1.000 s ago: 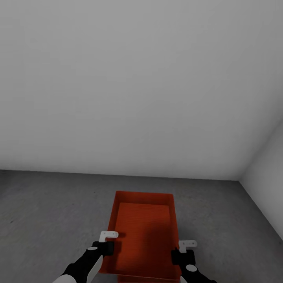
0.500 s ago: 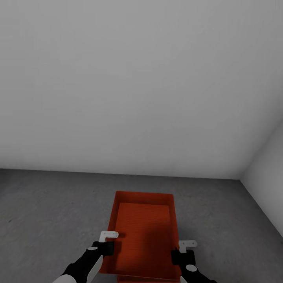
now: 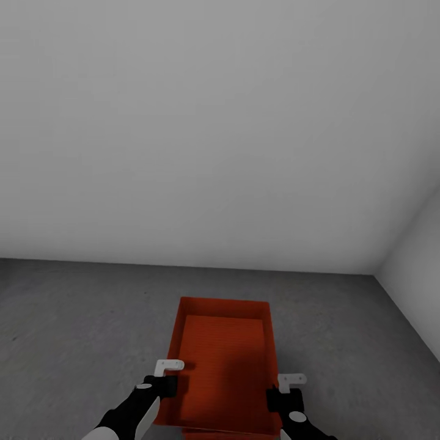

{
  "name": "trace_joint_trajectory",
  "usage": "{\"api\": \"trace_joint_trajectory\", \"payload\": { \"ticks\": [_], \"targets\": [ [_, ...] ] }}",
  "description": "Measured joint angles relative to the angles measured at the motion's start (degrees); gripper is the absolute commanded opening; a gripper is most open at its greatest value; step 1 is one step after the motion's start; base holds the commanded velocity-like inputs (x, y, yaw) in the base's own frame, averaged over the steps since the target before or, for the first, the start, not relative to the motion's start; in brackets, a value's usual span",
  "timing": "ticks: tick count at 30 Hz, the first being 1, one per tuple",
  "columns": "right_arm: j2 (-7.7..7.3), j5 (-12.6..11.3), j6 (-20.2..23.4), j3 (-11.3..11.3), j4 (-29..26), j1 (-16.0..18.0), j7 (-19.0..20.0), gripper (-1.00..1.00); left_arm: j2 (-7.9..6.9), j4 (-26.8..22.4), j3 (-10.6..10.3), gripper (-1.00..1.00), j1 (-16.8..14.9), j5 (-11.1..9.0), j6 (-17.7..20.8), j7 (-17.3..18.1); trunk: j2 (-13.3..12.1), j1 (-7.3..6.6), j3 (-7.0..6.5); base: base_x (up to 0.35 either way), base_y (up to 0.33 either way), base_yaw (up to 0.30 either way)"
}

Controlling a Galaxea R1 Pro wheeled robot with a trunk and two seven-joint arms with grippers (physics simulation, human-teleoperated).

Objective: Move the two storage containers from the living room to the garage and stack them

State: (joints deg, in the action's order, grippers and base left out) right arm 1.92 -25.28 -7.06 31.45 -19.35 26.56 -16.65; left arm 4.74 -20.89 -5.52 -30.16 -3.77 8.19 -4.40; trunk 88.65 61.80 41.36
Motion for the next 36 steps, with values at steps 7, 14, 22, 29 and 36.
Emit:
{"api": "trace_joint_trajectory", "payload": {
  "ticks": [7, 14, 22, 29, 36],
  "targets": [
    [-0.01, 0.05, 0.11, -0.03, -0.12, -0.01, -0.04, -1.00, 0.00, 0.00, -0.01, -1.00, 0.00, -0.04, -0.02, -0.01, 2.81, 1.54, 1.69, 0.000, 0.000, 0.000],
    [-0.01, 0.09, 0.13, -0.05, -0.13, -0.01, -0.04, -1.00, 0.00, 0.01, 0.00, -1.00, 0.00, -0.04, -0.02, -0.01, 5.62, 3.07, 2.99, 0.000, 0.000, 0.000],
    [-0.08, 0.00, 0.08, 0.01, -0.12, -0.01, -0.01, -1.00, 0.08, -0.02, 0.15, -1.00, 0.00, 0.15, 0.00, 0.01, 8.83, 4.83, 4.84, 0.000, 0.000, 0.000],
    [-0.09, 0.11, 0.13, -0.02, -0.16, 0.00, -0.04, -1.00, 0.09, -0.03, 0.04, -1.00, 0.00, 0.03, 0.00, -0.09, 9.24, 5.06, 5.21, 0.000, 0.000, 0.000],
    [-0.07, 0.23, 0.21, -0.06, -0.18, 0.00, -0.06, -1.00, 0.08, -0.01, 0.00, -1.00, 0.00, -0.04, 0.00, -0.12, 9.24, 5.06, 5.22, 0.000, 0.000, 0.000]
  ]
}}
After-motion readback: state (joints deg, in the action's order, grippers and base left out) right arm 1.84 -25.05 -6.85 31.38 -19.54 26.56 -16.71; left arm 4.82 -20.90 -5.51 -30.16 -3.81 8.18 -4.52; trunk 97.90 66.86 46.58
